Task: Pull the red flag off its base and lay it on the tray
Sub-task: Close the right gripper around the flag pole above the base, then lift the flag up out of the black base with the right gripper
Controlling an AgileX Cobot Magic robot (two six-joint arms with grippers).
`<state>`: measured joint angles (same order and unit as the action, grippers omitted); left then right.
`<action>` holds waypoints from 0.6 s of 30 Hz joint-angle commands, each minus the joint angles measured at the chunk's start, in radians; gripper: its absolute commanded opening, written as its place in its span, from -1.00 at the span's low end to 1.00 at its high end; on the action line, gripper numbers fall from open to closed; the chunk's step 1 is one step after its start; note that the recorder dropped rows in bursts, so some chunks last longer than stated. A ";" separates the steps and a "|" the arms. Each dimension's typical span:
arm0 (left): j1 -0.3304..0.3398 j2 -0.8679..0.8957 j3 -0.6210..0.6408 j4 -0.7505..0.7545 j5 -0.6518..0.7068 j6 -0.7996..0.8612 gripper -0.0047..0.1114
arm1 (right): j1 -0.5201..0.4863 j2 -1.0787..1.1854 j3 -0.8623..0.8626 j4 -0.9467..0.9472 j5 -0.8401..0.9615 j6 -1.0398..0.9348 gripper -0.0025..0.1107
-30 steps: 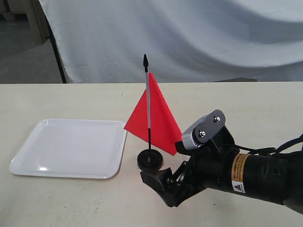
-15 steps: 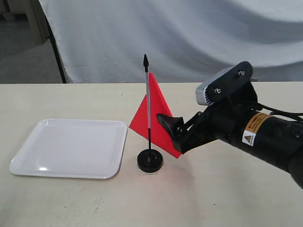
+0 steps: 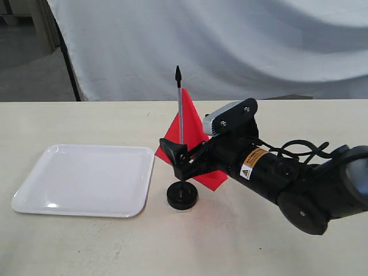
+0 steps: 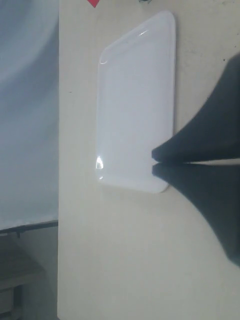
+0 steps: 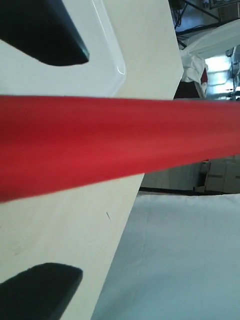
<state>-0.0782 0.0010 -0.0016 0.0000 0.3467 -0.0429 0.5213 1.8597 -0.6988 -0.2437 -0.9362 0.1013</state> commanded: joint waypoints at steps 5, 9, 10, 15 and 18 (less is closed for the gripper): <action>-0.007 -0.001 0.002 0.000 -0.004 0.001 -0.92 | 0.031 0.037 -0.045 -0.018 -0.016 -0.029 -0.01; -0.007 -0.001 0.002 0.000 -0.004 0.001 -0.92 | 0.031 0.037 -0.045 -0.001 -0.012 -0.021 -0.95; -0.007 -0.001 0.002 0.000 -0.004 0.001 -0.92 | 0.031 0.029 -0.045 0.011 -0.014 -0.021 -0.96; -0.007 -0.001 0.002 0.000 -0.004 0.001 -0.92 | 0.055 -0.087 -0.045 0.011 0.093 -0.040 -0.96; -0.007 -0.001 0.002 0.000 -0.004 0.001 -0.92 | 0.074 -0.207 -0.069 0.032 0.230 -0.046 -0.96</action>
<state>-0.0782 0.0010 -0.0016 0.0000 0.3467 -0.0429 0.5797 1.7540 -0.7441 -0.2303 -0.8130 0.0719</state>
